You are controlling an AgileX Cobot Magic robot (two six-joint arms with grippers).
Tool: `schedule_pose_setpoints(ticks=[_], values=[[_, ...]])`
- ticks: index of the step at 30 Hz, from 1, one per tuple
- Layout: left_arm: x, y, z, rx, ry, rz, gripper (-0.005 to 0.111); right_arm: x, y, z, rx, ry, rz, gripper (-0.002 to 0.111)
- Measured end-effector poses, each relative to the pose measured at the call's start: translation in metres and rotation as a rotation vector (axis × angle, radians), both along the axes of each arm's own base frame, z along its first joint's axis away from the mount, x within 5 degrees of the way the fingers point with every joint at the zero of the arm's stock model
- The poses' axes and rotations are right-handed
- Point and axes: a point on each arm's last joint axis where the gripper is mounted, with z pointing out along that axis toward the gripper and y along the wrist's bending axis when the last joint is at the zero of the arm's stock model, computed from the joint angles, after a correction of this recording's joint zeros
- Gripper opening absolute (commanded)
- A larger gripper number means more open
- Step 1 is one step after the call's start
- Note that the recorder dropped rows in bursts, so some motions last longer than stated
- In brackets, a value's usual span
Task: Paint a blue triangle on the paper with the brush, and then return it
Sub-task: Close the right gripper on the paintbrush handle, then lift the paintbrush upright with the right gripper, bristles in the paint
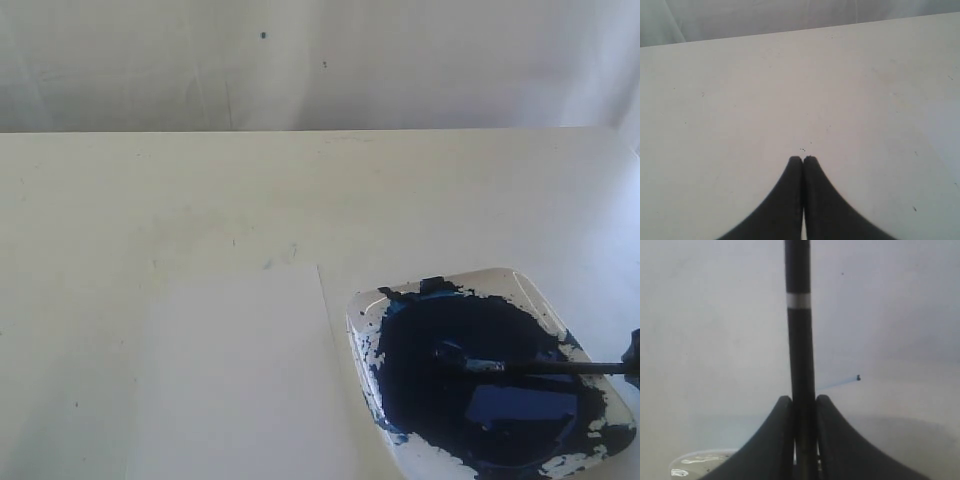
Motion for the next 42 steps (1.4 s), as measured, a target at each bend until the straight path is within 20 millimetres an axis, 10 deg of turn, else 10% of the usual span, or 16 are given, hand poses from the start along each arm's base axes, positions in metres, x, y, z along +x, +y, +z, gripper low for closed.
schedule_pose_setpoints(ticks=[32, 42], values=[[0.000, 0.000, 0.000, 0.000, 0.000, 0.000, 0.000, 0.006, 0.007, 0.035, 0.012, -0.232, 0.114, 0.000], [0.000, 0.000, 0.000, 0.000, 0.000, 0.000, 0.000, 0.028, 0.021, 0.091, -0.439, -0.628, 0.698, 0.000]])
